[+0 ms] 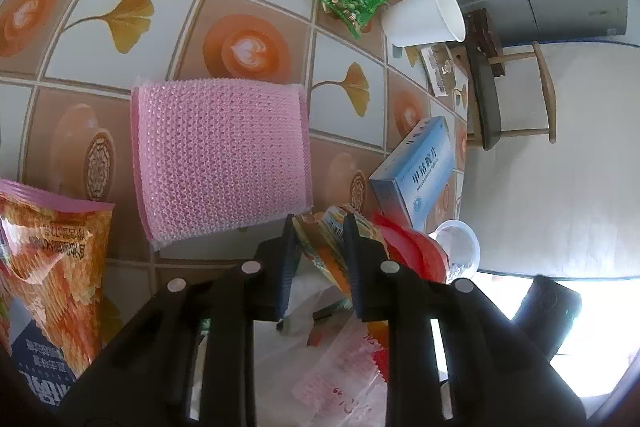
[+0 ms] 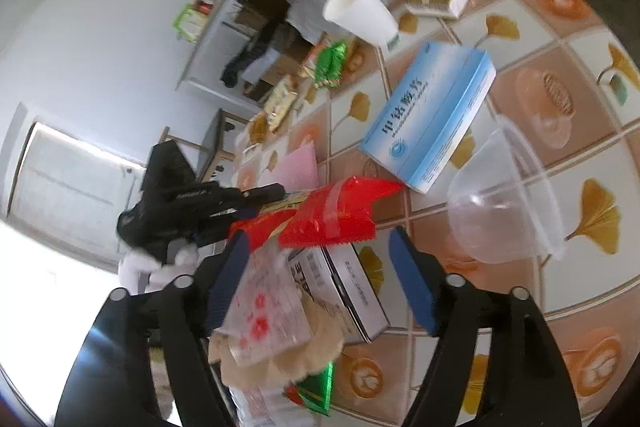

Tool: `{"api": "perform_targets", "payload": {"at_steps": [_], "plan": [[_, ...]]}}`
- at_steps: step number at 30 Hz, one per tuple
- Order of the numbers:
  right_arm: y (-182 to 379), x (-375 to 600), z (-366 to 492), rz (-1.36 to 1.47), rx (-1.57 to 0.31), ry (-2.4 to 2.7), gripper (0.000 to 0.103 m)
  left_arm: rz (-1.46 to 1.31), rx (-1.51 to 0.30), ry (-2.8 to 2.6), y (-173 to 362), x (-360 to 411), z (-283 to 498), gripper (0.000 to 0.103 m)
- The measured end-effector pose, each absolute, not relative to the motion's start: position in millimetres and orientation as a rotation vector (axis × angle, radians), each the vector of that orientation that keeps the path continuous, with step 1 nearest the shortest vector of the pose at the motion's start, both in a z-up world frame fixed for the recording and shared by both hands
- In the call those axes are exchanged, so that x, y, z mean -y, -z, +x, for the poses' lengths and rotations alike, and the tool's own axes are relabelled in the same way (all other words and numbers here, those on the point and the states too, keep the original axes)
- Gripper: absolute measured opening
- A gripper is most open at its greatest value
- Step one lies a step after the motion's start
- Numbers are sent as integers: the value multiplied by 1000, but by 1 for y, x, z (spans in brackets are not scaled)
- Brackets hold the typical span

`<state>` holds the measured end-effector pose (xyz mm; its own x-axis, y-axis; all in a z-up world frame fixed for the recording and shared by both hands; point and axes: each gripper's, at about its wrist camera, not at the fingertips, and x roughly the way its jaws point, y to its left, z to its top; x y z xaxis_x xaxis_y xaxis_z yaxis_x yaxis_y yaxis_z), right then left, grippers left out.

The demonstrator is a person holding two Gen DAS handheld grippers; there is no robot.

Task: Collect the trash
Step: 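Reach into the pile and grasp a red wrapper with the right gripper while the left grasps a snack wrapper, then carry both wrappers to the blue wastebasket and open both grippers over it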

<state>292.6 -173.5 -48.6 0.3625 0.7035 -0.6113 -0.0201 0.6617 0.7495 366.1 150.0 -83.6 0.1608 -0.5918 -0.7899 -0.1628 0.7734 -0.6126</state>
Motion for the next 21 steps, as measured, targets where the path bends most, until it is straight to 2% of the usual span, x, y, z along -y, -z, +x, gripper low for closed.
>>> {"api": "perform_targets", "payload": {"at_steps": [10, 12, 13, 15, 19, 21], "plan": [[76, 153, 322, 832, -1224, -507, 74, -666, -1367, 376, 80, -153, 365, 20], [78, 152, 324, 829, -1227, -500, 60, -666, -1358, 381, 79, -154, 365, 20], [78, 152, 326, 824, -1228, -494, 57, -667, -1352, 383, 77, -154, 365, 20], [76, 153, 326, 819, -1224, -489, 41, -668, -1335, 389, 74, -155, 365, 20], [66, 151, 326, 796, -1195, -509, 32, -663, -1290, 407, 62, -157, 363, 17], [59, 149, 326, 784, -1177, -521, 25, -663, -1273, 414, 56, -156, 362, 16]]}}
